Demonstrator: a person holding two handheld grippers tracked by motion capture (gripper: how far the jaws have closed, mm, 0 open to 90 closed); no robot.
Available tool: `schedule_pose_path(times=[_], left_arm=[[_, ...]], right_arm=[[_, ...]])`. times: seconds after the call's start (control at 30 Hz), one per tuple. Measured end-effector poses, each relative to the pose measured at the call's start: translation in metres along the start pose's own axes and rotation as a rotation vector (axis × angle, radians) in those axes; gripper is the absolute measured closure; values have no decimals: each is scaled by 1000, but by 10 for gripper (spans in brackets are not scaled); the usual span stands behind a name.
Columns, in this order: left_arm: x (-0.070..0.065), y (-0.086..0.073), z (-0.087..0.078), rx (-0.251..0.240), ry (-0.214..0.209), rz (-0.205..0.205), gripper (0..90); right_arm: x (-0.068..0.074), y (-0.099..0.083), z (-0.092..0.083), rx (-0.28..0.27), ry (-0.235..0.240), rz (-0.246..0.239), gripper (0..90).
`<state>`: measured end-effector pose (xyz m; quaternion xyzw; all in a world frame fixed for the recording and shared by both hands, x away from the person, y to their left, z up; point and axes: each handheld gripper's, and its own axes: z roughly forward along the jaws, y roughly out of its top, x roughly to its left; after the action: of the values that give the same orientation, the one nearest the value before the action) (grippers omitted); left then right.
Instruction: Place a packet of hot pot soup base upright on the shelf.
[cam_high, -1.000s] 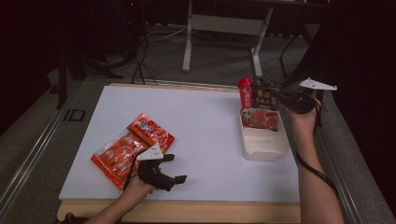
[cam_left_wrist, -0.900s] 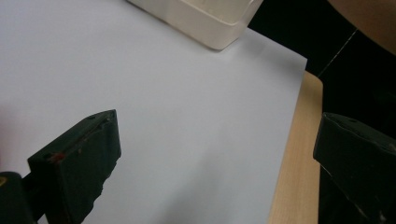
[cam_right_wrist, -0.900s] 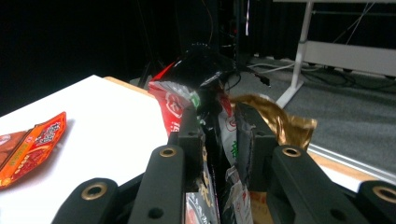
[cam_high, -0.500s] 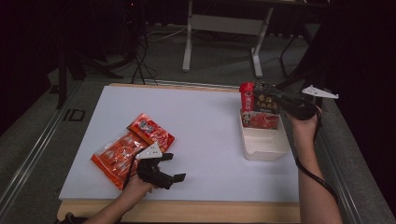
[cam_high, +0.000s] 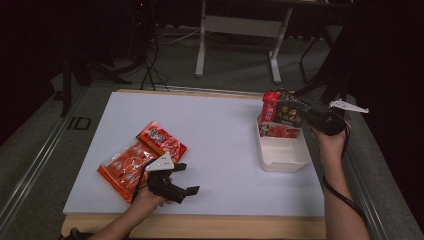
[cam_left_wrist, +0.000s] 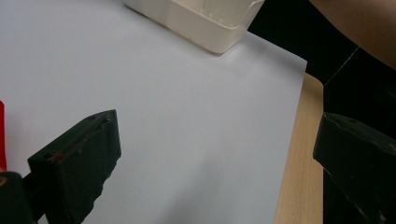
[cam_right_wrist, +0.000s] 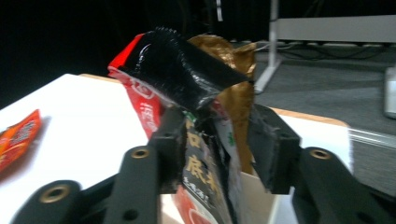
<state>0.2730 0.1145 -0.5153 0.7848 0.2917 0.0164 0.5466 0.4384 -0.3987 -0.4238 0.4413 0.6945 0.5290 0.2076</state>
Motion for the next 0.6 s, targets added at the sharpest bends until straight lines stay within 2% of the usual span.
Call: schedule_pose_path(times=[0.1,0.2,0.3,0.33,0.37,0.4,0.43,0.53,0.6], left_arm=[[0,0,-1,-7,-6,10,11],[0,1,-1,-8,-5,6,11],[0,1,-1,-4,-9,-7,11],[0,1,-1,3,-9,-7,11],[0,2,-1,7,-11,-8,11],[0,2,-1,13,-12,-8,11],[-2,3,0,36,-10,-7,11],[-2,4,0,59,-7,-10,11],[-2,5,0,67,-2,-11,11]], right_arm=[[2,1,-4,3,-17,10,522],[7,2,-12,11,-43,21,459],[19,4,-23,-7,-70,-4,398],[19,4,-23,-7,-70,-4,398],[26,6,-28,-26,-76,-20,348],[26,6,-28,-26,-76,-20,348],[34,8,-34,-48,-90,-26,294],[42,10,-41,-80,-79,-13,254],[51,10,-45,-96,-54,-3,179]])
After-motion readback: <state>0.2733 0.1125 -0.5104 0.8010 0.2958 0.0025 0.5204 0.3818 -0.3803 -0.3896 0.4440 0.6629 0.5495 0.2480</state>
